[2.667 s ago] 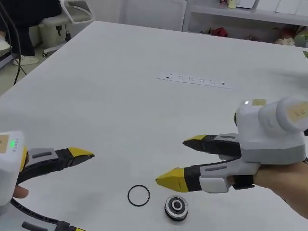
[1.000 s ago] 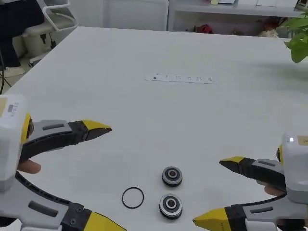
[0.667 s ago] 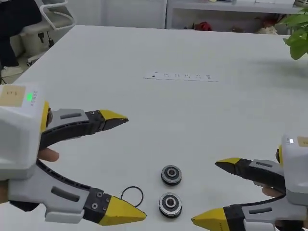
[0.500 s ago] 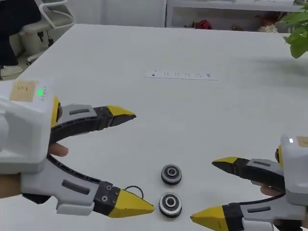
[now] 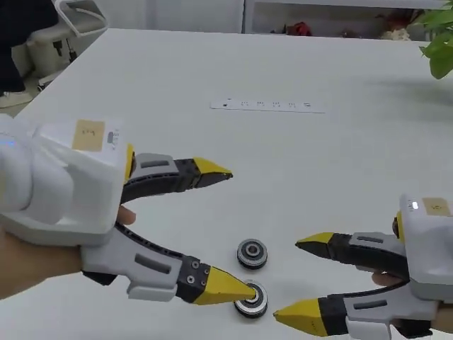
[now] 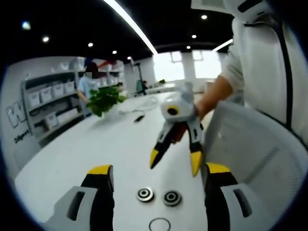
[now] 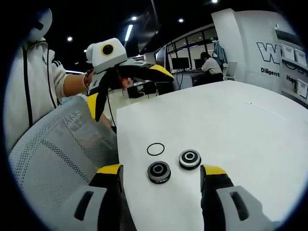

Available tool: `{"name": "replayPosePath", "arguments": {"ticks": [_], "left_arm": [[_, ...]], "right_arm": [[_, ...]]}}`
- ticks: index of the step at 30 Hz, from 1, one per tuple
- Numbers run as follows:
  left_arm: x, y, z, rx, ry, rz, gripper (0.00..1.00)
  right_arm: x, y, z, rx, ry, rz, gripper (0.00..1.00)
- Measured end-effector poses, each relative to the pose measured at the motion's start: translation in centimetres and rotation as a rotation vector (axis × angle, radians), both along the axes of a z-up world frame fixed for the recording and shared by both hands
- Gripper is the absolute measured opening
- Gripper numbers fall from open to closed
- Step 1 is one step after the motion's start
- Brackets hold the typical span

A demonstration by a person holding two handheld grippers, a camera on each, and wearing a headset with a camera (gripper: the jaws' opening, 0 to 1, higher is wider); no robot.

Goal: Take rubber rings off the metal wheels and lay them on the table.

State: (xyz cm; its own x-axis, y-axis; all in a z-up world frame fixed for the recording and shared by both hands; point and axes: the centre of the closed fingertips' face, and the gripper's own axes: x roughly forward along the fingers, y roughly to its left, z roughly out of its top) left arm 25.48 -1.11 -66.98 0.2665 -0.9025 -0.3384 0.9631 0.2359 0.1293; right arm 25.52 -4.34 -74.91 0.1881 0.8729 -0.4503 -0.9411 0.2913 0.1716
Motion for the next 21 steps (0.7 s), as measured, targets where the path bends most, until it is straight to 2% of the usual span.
{"name": "replayPosePath", "arguments": {"ticks": [7, 12, 21], "left_arm": [[-0.3, -0.9, -2.1, 0.026, 0.028, -0.033, 0.71], [-0.2, -1.3, -2.9, 0.005, 0.069, -0.033, 0.68], [0.0, -1.6, -5.0, 0.007, 0.134, -0.039, 0.61]], "right_arm": [[-0.2, 0.3, -0.4, -0.005, 0.014, 0.028, 0.52], [-0.1, 0.5, -0.8, -0.006, 0.024, 0.034, 0.51], [-0.6, 1.2, -2.1, -0.045, 0.023, 0.084, 0.44]]}}
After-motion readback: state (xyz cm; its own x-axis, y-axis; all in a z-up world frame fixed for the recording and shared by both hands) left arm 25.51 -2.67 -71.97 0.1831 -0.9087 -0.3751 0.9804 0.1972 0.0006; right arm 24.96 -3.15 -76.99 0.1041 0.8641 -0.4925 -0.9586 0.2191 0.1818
